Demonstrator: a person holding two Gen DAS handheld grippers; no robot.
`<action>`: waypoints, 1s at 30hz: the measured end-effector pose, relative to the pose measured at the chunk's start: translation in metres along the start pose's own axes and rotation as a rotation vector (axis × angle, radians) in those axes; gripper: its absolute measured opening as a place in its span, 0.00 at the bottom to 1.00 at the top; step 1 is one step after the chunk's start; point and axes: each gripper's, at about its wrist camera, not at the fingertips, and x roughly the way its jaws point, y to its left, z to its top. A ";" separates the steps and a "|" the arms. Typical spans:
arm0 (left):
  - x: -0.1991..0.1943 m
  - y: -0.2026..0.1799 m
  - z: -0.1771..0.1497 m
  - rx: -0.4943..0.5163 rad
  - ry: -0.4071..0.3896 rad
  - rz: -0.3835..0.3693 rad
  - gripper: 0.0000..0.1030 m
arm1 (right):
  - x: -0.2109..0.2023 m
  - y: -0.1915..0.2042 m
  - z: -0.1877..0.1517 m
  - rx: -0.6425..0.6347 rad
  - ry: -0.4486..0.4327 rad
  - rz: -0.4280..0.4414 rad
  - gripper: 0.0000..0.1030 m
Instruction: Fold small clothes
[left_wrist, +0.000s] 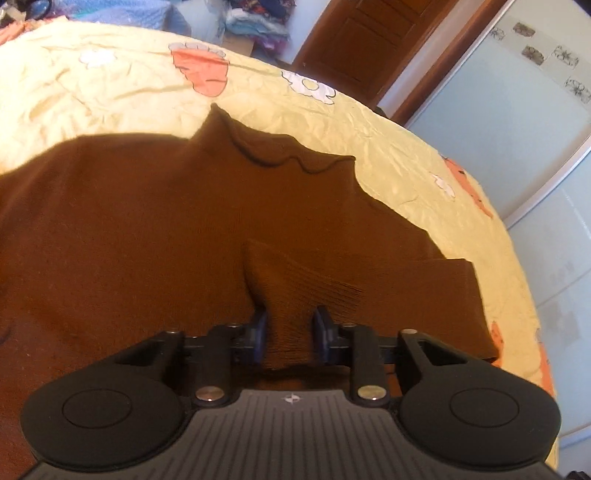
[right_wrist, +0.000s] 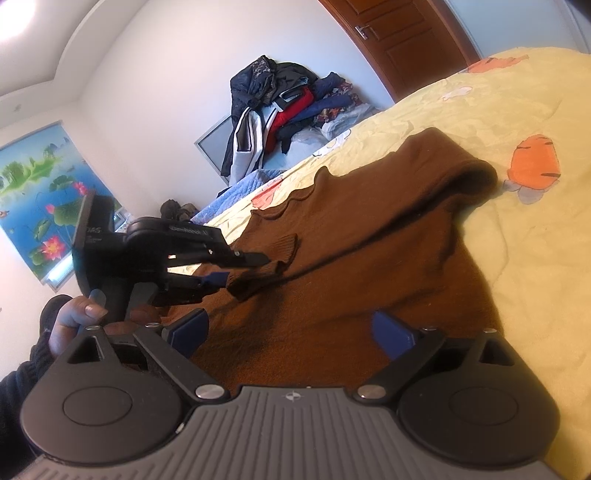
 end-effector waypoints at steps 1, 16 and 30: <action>-0.002 -0.001 0.000 0.013 -0.012 0.009 0.09 | 0.000 0.000 0.000 0.000 0.000 0.000 0.93; -0.046 0.083 0.006 0.023 -0.112 0.326 0.06 | 0.000 0.003 -0.001 0.001 -0.001 0.000 0.95; -0.081 0.066 -0.002 0.083 -0.214 0.357 0.21 | 0.000 0.004 0.015 -0.024 0.034 -0.019 0.96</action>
